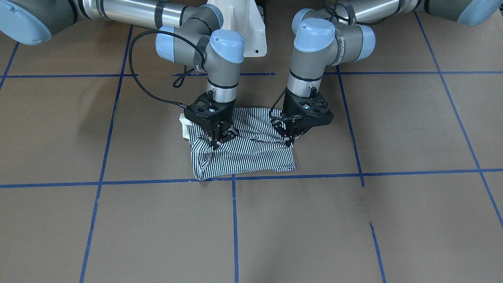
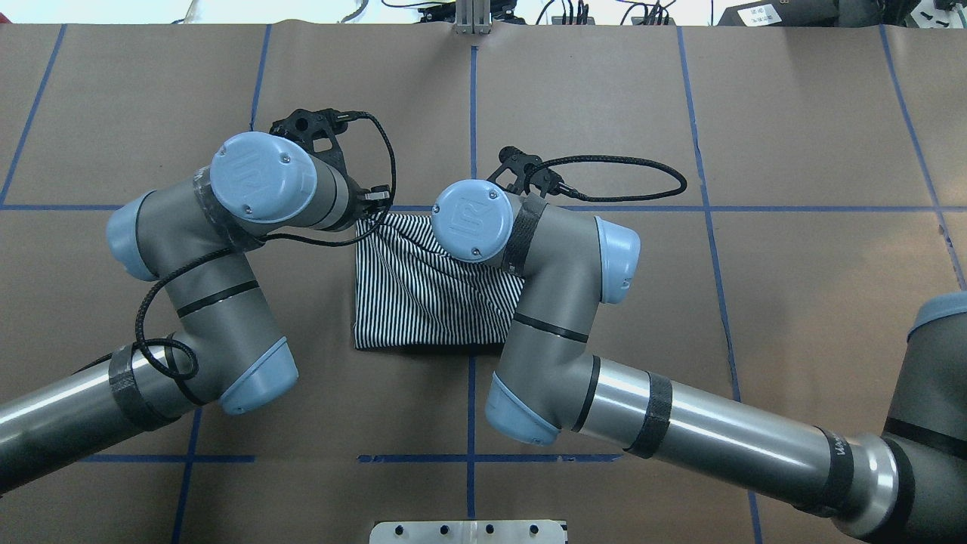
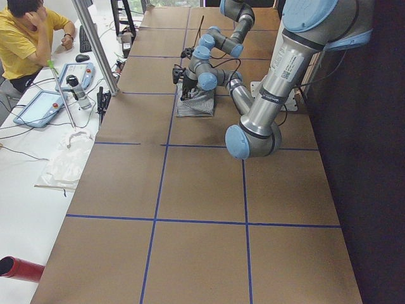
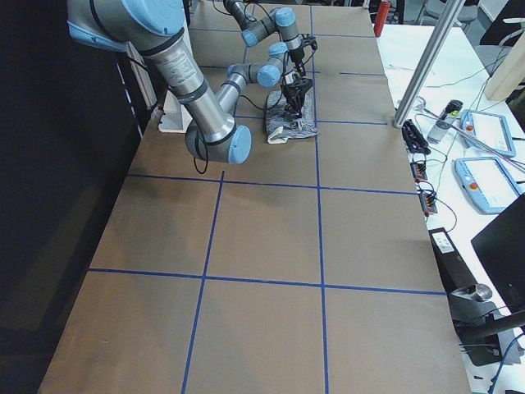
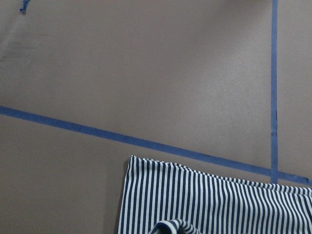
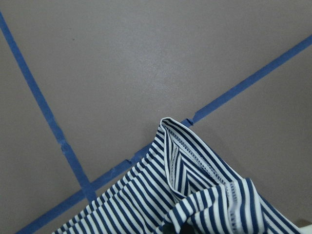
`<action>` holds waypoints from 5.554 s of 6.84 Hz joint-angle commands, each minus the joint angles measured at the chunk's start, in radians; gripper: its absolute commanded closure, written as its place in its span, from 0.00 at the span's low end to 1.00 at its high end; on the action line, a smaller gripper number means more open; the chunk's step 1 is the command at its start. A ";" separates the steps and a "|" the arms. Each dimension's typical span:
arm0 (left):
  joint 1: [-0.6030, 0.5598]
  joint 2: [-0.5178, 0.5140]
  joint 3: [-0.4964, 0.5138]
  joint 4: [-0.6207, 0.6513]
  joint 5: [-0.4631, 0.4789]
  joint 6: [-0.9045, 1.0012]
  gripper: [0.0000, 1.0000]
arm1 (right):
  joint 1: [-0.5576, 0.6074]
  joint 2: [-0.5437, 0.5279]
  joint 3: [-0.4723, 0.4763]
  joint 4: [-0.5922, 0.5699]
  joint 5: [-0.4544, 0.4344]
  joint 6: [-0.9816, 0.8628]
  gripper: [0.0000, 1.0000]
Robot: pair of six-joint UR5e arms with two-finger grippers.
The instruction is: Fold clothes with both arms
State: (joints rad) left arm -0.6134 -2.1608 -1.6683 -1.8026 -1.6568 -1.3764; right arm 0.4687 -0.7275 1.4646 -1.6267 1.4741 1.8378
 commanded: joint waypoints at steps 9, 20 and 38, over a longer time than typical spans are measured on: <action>-0.037 0.087 -0.053 -0.078 -0.112 0.280 0.00 | -0.014 0.023 0.025 -0.051 0.095 -0.120 0.00; -0.035 0.088 -0.064 -0.078 -0.117 0.275 0.00 | 0.226 0.144 -0.308 -0.033 0.220 -0.544 0.00; -1.003 0.661 0.007 0.248 -0.673 1.548 0.00 | 0.992 -1.087 0.461 -0.096 0.789 -1.775 0.00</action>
State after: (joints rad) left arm -1.5714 -1.5097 -1.6674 -1.6140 -2.3019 0.1617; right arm 1.4589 -1.8056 1.9281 -1.7266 2.2621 0.0647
